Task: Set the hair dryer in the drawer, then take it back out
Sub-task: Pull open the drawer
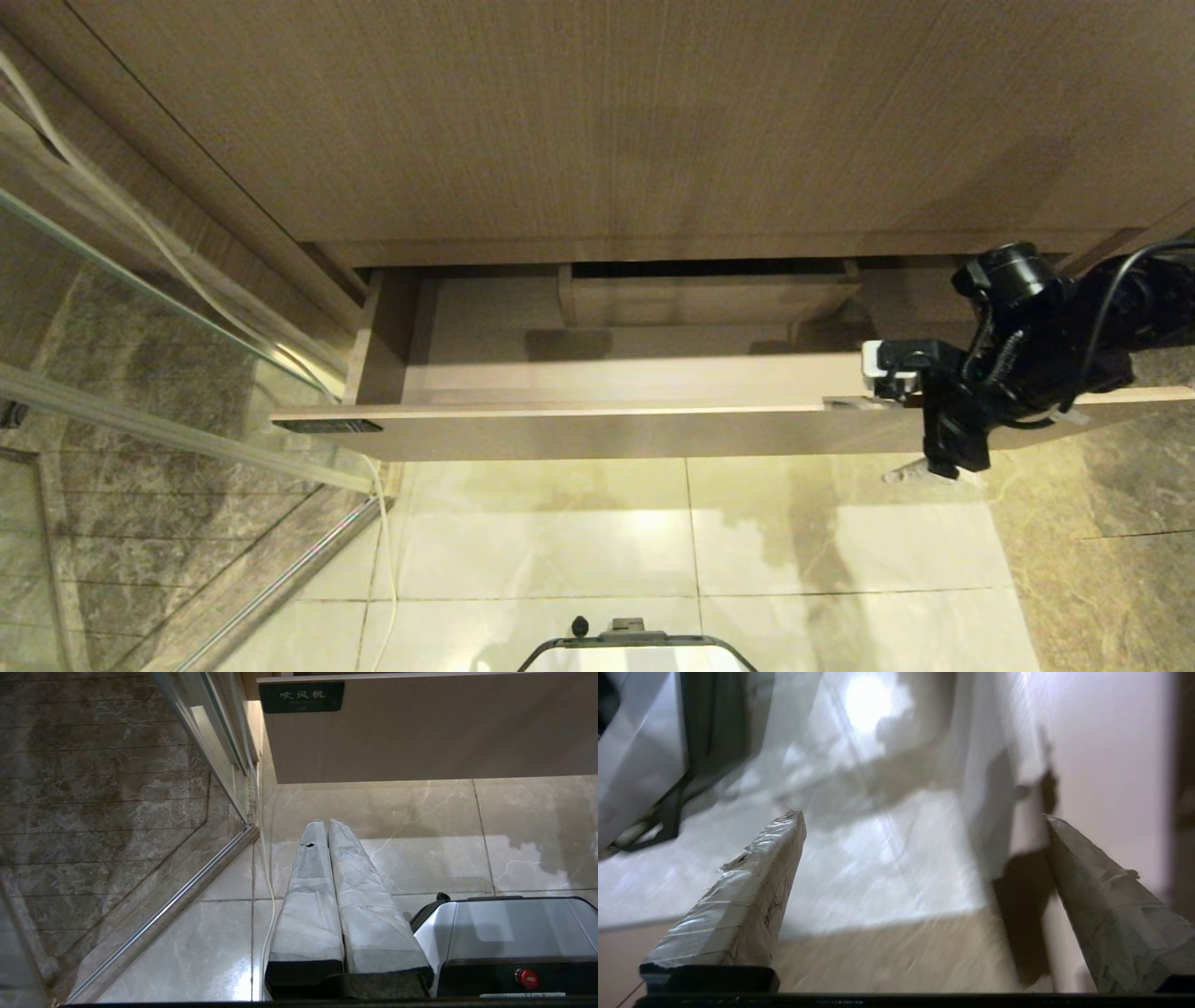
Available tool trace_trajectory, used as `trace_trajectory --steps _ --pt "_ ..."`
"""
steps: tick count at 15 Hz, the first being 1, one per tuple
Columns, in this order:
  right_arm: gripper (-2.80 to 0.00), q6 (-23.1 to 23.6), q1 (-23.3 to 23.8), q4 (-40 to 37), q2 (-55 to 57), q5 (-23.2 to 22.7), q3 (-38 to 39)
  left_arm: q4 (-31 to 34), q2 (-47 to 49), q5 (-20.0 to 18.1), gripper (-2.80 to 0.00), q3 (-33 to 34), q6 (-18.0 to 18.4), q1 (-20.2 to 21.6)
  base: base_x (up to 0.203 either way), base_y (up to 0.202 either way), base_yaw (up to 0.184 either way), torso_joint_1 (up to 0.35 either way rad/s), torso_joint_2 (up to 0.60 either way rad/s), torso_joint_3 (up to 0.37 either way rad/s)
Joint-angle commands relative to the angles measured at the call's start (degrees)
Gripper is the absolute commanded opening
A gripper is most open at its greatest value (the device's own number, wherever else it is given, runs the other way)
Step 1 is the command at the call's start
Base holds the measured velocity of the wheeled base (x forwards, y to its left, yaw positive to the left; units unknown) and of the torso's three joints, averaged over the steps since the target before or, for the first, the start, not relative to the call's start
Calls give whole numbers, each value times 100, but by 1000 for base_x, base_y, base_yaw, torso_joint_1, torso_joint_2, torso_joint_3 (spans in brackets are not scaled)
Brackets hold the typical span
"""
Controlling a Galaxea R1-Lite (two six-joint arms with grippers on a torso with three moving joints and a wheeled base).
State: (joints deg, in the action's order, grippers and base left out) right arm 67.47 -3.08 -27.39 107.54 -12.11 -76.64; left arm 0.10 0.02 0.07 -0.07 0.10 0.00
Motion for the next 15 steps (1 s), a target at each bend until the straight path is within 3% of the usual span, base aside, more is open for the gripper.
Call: trace_trajectory --steps 1,5,8,9,15 --pt "0 37 4 -190 -974 70 699 -1 1 2 -280 -1 -1 0 0 0 0 0 0 0" --pt "0 45 2 -270 -2265 139 1578 -1 5 2 -280 1 -1 -3 0 0 0 0 0 0" --pt "0 49 13 -284 -2756 148 1769 -1 -2 2 -280 -1 -1 -9 0 0 0 0 0 0" --pt "-280 47 77 -284 -2844 148 1724 -1 -2 2 -280 -1 -1 0 0 0 0 0 0 0" --pt "-280 -59 563 -299 -3387 464 1806 -1 1 2 -280 -1 -1 0 0 0 0 0 0 0"
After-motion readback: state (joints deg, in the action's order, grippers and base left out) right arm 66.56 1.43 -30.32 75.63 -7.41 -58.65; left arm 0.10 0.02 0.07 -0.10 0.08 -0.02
